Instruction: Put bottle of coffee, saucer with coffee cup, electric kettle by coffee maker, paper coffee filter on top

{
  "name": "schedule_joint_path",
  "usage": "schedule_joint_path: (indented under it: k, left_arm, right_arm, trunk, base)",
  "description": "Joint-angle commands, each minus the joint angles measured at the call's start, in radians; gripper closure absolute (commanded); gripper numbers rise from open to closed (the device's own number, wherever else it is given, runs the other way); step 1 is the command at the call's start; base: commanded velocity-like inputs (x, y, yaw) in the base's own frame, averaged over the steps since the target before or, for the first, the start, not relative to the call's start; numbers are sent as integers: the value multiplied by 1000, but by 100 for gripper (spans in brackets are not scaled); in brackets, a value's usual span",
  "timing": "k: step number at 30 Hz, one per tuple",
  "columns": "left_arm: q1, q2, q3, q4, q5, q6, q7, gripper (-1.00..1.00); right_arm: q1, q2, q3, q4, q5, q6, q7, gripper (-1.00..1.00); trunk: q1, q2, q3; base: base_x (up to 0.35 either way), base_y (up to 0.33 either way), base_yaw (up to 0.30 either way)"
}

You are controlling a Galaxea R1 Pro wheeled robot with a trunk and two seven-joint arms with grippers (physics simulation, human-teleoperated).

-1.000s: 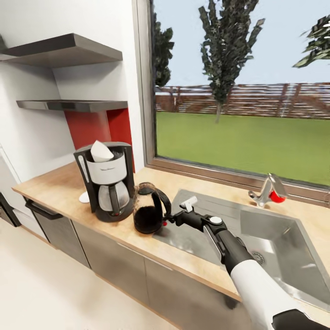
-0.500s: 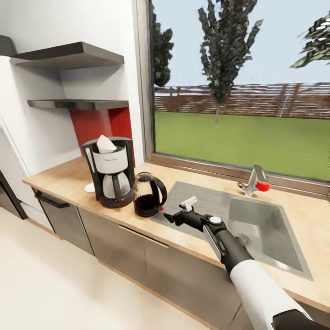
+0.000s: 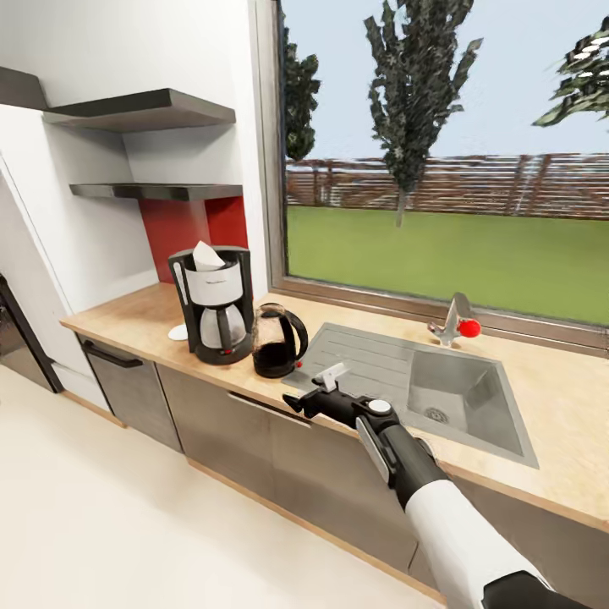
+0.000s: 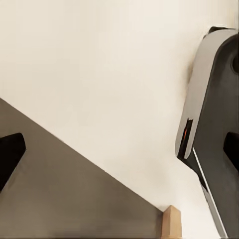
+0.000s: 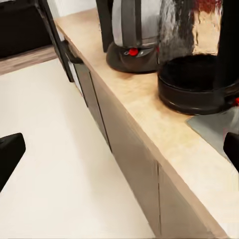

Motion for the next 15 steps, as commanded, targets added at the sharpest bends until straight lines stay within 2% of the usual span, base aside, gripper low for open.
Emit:
schedule_joint_path:
  k: [1,3,6,11,13,15]
  left_arm:
    - [0,1,7,-24,-9,-2,2,-100]
    - [-2,1,8,-70,-7,-2,2,-100]
    - [-2,1,9,-87,-6,-3,2,-100]
    - [-2,1,8,-92,-5,-4,2,-100]
    - [-2,0,8,-92,-6,-5,1,-100]
    - [-2,-1,6,-91,-8,-5,1,-100]
  right_arm:
    - [-1,8,-1,0,0,7,3,-100]
    - [-1,26,0,12,0,10,5,-100]
    - [-1,26,8,52,0,10,6,-100]
    - [-1,26,88,176,-1,9,7,-100]
    - [-1,26,125,272,-1,5,6,-100]
    - [0,26,143,381,-1,3,6,-100]
  trunk:
    - [0,-2,-2]
    - [0,-2,-2]
    - [0,-2,-2]
    - [0,-2,-2]
    - [0,-2,-2]
    - [0,-2,-2]
  base:
    - [-254,0,0]
    - [-103,0,0]
    - [-35,0,0]
    - [-7,0,0]
    - [-1,0,0]
    - [0,0,0]
